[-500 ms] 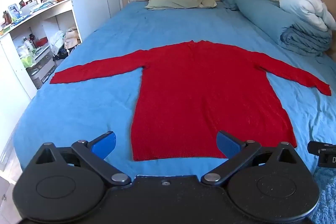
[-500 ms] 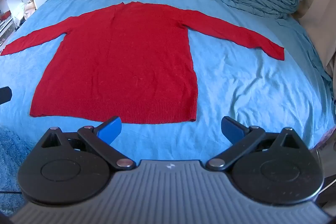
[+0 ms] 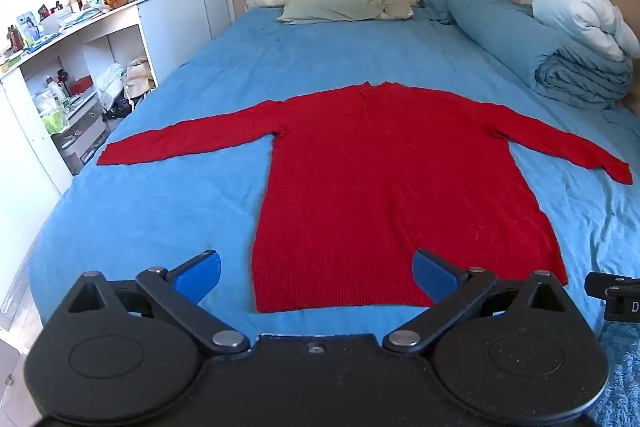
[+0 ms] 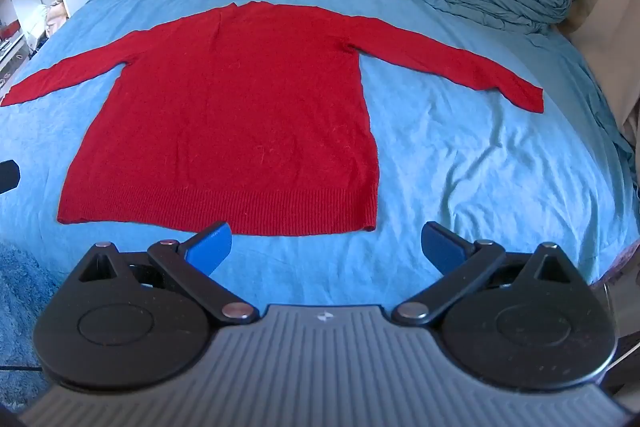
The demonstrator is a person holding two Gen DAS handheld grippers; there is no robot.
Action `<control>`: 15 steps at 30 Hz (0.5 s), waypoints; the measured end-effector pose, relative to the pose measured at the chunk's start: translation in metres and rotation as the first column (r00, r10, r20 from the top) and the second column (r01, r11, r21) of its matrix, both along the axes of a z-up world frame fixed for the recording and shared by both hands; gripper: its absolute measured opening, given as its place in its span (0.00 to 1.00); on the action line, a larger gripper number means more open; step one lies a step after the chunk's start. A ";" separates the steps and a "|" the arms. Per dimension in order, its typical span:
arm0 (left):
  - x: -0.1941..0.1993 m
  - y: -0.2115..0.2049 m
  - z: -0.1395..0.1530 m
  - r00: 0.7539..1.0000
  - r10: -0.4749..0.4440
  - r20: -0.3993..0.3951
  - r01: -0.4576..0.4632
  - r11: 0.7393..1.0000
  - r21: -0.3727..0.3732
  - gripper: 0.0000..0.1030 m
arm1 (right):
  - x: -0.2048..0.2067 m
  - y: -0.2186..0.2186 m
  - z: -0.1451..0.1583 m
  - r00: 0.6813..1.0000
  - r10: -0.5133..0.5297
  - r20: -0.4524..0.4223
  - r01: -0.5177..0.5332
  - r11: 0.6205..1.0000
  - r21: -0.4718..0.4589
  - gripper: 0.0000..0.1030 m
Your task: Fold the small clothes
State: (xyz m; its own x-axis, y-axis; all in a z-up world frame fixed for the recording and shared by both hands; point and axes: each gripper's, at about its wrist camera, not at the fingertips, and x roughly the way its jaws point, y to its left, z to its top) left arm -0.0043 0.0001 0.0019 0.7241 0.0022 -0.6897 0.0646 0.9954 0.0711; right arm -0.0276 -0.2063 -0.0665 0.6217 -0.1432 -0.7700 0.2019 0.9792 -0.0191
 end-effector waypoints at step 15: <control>0.003 0.003 0.000 1.000 0.005 0.000 -0.005 1.000 -0.019 1.00 | -0.001 -0.001 -0.002 1.000 0.005 0.001 -0.005 1.000 -0.002 1.00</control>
